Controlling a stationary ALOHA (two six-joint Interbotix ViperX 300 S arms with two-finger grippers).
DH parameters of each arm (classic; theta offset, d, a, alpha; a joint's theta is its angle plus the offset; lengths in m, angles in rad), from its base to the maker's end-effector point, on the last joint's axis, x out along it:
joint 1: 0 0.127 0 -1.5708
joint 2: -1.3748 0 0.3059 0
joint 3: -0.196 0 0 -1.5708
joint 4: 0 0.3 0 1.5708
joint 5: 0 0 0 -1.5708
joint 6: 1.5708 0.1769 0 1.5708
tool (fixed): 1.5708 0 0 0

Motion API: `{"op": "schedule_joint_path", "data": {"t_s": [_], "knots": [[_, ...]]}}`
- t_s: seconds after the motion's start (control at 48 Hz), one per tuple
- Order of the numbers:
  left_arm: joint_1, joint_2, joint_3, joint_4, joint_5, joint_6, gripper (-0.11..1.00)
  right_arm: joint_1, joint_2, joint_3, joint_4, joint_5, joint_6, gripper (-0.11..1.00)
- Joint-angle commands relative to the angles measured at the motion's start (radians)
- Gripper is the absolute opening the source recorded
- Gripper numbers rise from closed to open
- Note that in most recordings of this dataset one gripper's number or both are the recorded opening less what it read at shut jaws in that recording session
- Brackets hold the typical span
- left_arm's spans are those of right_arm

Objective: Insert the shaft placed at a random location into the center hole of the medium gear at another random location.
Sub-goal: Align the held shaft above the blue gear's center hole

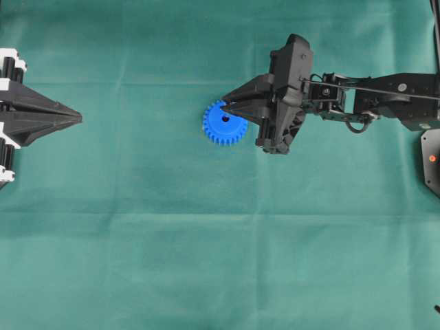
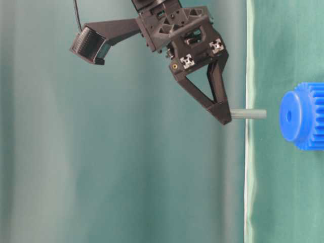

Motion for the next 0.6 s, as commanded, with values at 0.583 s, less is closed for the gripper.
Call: {"op": "schedule_joint_path", "data": {"t_s": [0.583], "knots": [[0.000,0.006,-0.012,0.002,-0.006,0.000,0.00,-0.002,0.100,-0.025,0.005,-0.091,-0.011,0.13]]}}
